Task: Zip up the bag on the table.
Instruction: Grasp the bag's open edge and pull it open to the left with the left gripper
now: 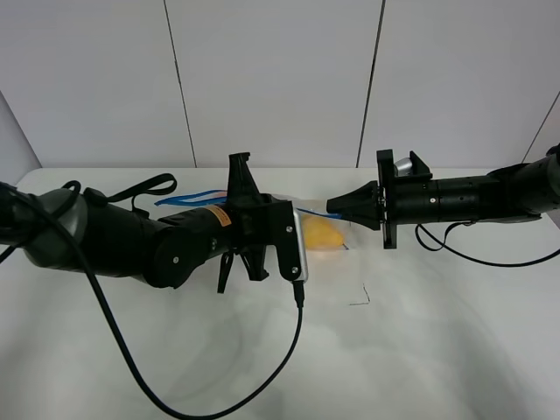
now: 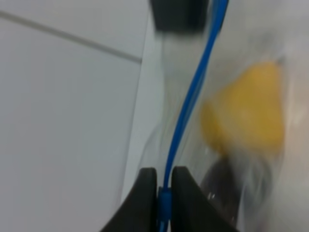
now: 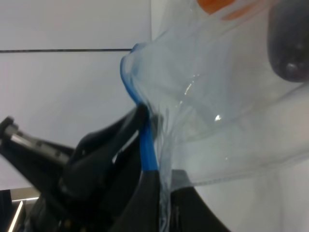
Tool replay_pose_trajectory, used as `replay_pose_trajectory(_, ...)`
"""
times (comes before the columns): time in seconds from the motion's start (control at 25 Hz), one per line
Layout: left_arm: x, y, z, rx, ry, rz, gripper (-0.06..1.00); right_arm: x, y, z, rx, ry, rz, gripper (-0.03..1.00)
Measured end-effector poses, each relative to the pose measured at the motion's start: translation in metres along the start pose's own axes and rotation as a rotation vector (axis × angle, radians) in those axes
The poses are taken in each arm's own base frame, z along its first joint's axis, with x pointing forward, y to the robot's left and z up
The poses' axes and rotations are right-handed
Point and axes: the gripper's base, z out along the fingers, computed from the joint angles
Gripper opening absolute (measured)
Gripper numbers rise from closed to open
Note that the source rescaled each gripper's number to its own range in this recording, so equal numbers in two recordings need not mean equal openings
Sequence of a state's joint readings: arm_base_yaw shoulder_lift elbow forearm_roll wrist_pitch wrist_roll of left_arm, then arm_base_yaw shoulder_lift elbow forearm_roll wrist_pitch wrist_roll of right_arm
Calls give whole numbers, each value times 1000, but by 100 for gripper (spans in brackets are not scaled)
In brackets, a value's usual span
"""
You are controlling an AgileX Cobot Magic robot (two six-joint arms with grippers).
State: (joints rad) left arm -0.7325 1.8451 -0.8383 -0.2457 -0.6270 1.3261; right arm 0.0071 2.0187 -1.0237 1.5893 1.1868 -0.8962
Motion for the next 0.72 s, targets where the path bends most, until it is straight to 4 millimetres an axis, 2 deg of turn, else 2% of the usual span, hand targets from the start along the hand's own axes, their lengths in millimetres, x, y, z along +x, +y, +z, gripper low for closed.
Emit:
replay_pose_trajectory(0.28, 34, 0, -5, -17, 87, -5, 0, 0, 0, 0, 0, 1, 0, 0)
replay_pose_trajectory(0.72, 78, 17, -8, -72, 201, -43, 0, 0, 0, 0, 0, 1, 13, 0)
